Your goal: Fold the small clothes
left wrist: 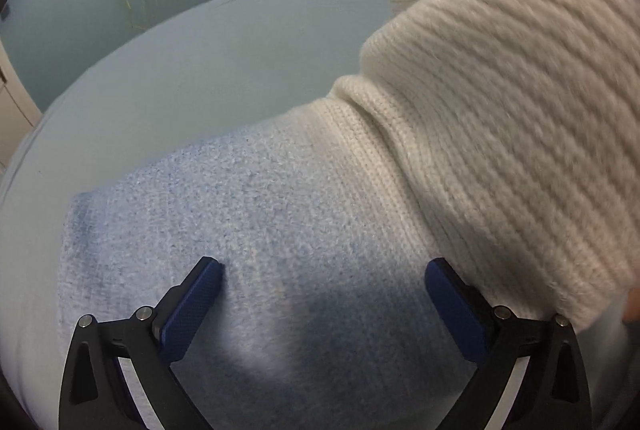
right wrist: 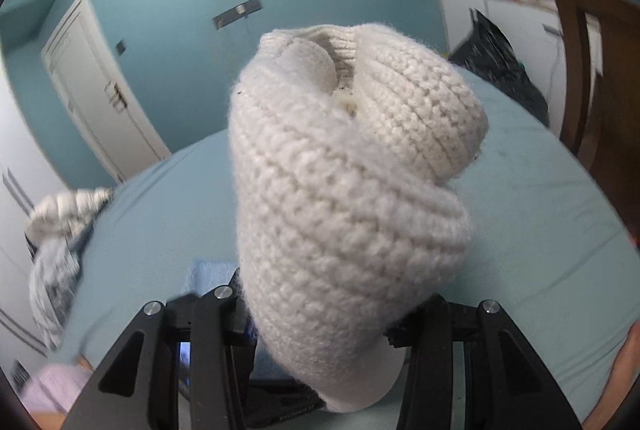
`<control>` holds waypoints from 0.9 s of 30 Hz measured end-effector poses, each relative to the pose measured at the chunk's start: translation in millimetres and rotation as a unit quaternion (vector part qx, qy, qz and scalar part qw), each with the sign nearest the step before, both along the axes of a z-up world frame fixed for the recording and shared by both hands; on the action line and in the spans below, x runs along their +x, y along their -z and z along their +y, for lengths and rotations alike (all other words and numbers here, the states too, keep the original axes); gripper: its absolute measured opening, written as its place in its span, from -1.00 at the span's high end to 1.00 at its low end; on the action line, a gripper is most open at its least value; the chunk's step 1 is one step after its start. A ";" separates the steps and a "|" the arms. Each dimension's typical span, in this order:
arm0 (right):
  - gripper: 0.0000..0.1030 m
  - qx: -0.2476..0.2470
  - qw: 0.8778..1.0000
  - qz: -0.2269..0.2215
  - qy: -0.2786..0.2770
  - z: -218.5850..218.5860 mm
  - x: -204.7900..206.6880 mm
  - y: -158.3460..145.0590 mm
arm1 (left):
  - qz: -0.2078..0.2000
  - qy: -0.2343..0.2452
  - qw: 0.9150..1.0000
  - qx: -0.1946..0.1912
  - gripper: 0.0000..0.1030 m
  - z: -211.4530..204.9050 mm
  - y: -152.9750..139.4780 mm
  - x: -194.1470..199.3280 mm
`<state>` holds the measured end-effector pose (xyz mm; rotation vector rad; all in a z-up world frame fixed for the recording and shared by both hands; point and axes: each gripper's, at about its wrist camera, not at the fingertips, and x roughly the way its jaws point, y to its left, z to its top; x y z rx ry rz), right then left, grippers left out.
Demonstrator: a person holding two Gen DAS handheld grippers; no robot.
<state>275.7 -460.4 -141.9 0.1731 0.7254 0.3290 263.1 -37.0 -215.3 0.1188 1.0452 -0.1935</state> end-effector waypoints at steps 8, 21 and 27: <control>0.24 -0.133 0.983 -0.108 -0.061 76.5 -37.9 -23.7 | -0.022 -0.085 0.996 0.023 -1.00 128.3 -102.2 -2.3; 0.15 -0.479 0.800 -0.258 -0.254 293.3 -109.4 129.7 | -0.020 -0.316 0.944 -0.092 -1.00 304.3 -117.8 -38.8; -0.01 -0.555 0.703 -0.361 -0.260 304.2 -149.3 184.6 | -0.032 -0.232 0.968 -0.090 -1.00 238.0 -120.3 -18.1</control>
